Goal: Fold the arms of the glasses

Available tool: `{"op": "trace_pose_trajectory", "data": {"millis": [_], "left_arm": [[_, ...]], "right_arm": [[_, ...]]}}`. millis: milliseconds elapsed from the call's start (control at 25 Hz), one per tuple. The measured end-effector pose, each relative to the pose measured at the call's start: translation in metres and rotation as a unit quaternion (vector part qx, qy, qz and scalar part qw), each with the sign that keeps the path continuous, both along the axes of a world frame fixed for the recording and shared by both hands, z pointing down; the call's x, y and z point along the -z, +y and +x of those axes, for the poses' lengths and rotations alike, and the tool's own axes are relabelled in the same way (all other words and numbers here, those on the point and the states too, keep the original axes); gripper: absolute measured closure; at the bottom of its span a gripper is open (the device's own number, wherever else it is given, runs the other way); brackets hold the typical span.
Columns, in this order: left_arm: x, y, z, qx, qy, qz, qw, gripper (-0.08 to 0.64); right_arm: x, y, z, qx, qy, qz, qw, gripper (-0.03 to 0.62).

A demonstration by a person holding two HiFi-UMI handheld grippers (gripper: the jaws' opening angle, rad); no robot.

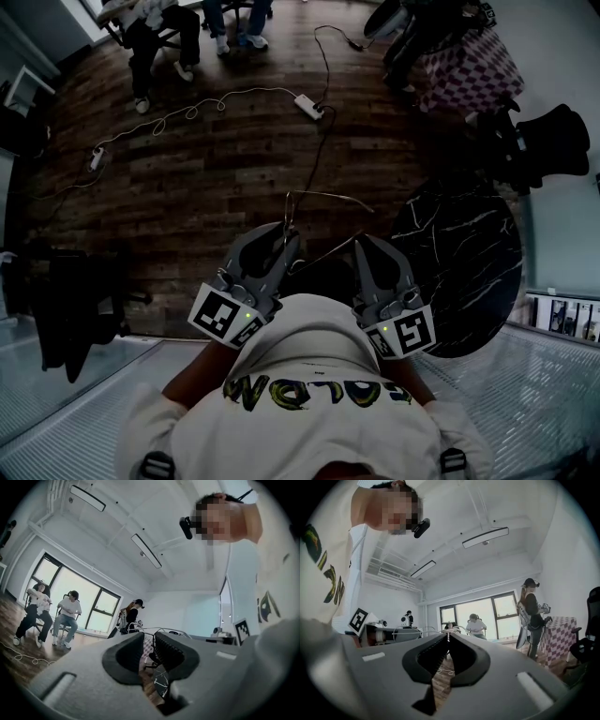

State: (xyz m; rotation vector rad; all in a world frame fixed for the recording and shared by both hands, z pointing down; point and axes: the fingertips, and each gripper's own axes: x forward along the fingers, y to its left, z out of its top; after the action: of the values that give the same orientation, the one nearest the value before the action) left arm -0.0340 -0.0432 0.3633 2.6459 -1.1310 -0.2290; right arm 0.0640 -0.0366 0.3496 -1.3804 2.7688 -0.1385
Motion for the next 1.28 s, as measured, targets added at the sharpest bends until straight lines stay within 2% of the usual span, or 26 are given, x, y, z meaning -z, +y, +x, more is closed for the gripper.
{"op": "trace_pose_trajectory", "data": {"millis": [800, 1280], "left_arm": [[-0.001, 0.019, 0.031, -0.064, -0.003, 0.000, 0.9979, 0.480], [0.001, 0.026, 0.042, -0.079, 0.004, -0.002, 0.9969, 0.480]], "right_arm": [[0.002, -0.002, -0.004, 0.001, -0.005, 0.001, 1.000, 0.578], [0.005, -0.001, -0.007, 0.003, -0.011, 0.004, 1.000, 0.580]]}}
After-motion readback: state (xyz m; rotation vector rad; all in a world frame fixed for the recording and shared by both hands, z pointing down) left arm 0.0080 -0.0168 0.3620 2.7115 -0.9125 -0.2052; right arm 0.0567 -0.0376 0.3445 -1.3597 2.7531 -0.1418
